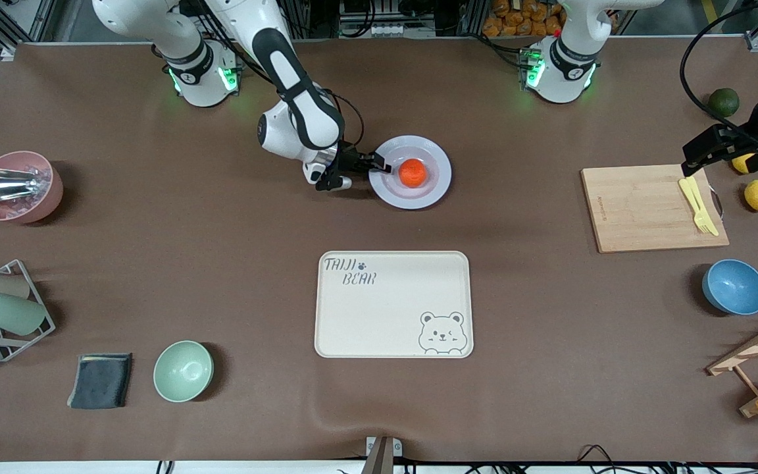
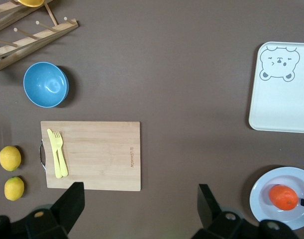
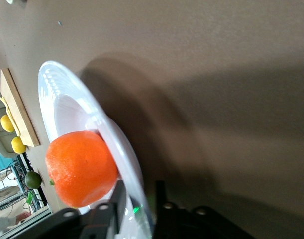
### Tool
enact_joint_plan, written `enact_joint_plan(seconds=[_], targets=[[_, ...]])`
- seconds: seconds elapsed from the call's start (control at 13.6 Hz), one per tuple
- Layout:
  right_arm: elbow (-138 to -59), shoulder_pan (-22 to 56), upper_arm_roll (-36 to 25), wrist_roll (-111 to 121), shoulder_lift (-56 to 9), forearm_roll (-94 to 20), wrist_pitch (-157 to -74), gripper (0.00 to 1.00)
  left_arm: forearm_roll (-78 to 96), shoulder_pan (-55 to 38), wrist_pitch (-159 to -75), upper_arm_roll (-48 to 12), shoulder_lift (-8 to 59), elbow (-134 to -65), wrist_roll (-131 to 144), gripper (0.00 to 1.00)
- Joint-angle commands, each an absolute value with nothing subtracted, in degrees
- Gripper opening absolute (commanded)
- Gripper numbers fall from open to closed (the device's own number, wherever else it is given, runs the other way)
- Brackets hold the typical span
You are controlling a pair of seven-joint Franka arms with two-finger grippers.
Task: Place orange and plate with both arms
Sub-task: 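Carry the plate with the right gripper onto the bear tray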
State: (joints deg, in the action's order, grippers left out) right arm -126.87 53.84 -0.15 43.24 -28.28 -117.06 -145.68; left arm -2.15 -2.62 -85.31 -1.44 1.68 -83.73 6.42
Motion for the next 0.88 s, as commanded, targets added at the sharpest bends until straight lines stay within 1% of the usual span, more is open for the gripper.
enact_joint_plan(seconds=[0.0,0.29,0.51,0.81], targets=[[-124.72,53.88,-0.62,44.03,-28.92,-119.0,-146.07,0.0,-1.58,-2.11,-84.64,-1.49,0.62,-84.29,4.75,1.0],[-120.95,53.18,-1.05,43.94,-27.6,-119.0,-146.25,0.0,-1.49,-2.11,-84.64,-1.49,0.62,-84.29,4.75,1.0],[-116.65,50.02,-1.76,44.56,-27.6,-117.86,-146.34,0.0,-1.49,-2.11,-84.64,-1.58,0.62,-84.29,4.75,1.0],[-108.04,42.21,-1.76,43.95,-32.15,-108.05,-146.34,0.0,-1.49,-2.11,-84.29,-1.49,0.53,-84.29,4.66,1.0]])
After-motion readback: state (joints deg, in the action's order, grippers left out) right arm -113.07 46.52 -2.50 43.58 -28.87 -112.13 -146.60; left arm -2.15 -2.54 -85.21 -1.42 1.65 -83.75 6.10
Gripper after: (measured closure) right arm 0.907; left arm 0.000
